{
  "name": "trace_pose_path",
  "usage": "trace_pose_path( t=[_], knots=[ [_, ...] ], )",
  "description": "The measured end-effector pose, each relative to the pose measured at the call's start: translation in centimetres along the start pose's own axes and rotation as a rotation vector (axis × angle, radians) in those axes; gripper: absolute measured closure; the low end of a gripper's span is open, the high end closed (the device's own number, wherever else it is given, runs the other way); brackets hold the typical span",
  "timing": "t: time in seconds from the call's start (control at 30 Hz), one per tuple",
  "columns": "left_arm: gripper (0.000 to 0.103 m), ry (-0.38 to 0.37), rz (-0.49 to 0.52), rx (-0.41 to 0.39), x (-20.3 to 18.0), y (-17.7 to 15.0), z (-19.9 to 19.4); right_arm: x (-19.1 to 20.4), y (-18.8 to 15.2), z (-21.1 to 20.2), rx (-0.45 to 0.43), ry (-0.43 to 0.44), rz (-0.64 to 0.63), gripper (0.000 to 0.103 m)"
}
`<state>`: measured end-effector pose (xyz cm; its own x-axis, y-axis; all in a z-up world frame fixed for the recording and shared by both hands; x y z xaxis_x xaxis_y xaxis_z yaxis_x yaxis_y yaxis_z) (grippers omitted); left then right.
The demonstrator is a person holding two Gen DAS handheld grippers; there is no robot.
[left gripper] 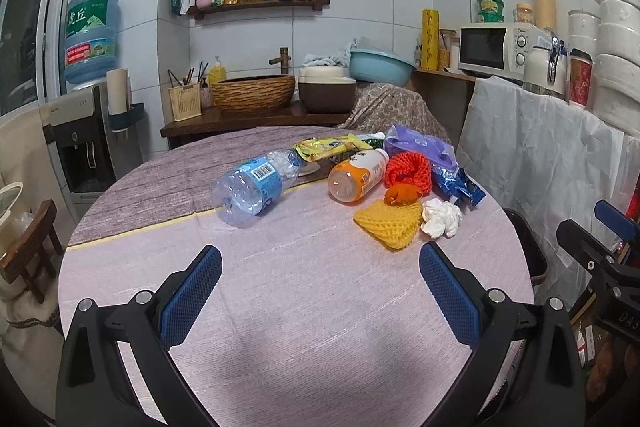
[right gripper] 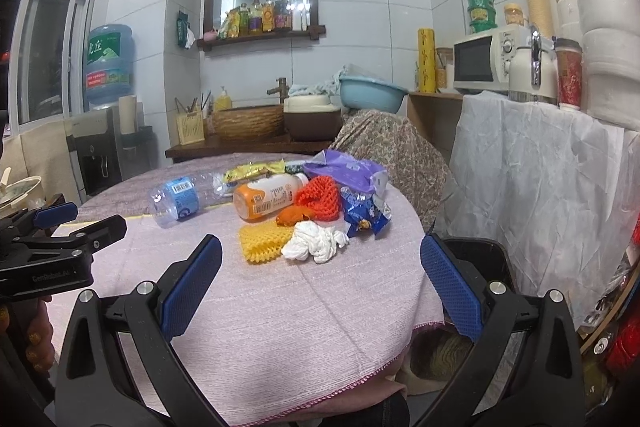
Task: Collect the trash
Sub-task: 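Grasp the white crumpled tissue with the right tool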
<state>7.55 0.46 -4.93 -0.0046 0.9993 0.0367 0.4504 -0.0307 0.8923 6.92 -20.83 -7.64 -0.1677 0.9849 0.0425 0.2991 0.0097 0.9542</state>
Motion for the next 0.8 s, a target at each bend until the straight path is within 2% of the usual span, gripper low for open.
trace_pose_path(
  t=[0.07, 0.23, 0.37, 0.57, 0.7, 0.73, 0.8],
  knots=[
    [0.005, -0.002, 0.006, 0.027, 0.2, -0.5, 0.8, -0.2, -0.8, 1.8, 0.062, 0.018, -0.012, 0.005],
    [0.005, -0.039, -0.008, 0.161, 0.7, -2.5, 3.6, -0.5, -3.3, 6.4, 0.225, 0.070, -0.014, 0.005],
    [0.005, -0.067, 0.014, 0.212, 0.4, -2.9, 5.0, -0.5, -4.8, 9.9, 0.347, 0.066, -0.032, 0.005],
    [0.005, -0.106, 0.051, 0.239, -0.1, -2.1, 6.7, -1.2, -3.4, 13.7, 0.356, 0.188, 0.029, 0.005],
    [0.005, -0.130, 0.061, 0.245, -0.3, -1.1, 7.6, -1.3, -2.5, 16.5, 0.387, 0.168, -0.032, 0.005],
    [0.005, -0.133, 0.067, 0.251, -0.4, -0.9, 7.9, -1.3, -2.4, 17.1, 0.394, 0.162, -0.052, 0.007],
    [0.005, -0.140, 0.079, 0.259, -0.7, -0.6, 8.5, -1.4, -2.3, 18.2, 0.418, 0.168, -0.061, 0.021]
  ],
)
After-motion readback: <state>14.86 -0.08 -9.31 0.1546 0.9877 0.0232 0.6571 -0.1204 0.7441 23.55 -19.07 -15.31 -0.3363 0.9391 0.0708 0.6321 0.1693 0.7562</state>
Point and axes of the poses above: each gripper's, at about its wrist camera, not at the fingertips, and z roughly the way its jaws point, x to its left, y to its top, the point moved 6 cm from there along z, roughly the way its jaws point, and after that the axes turned 4 degrees about y, right-handed, at the moved point
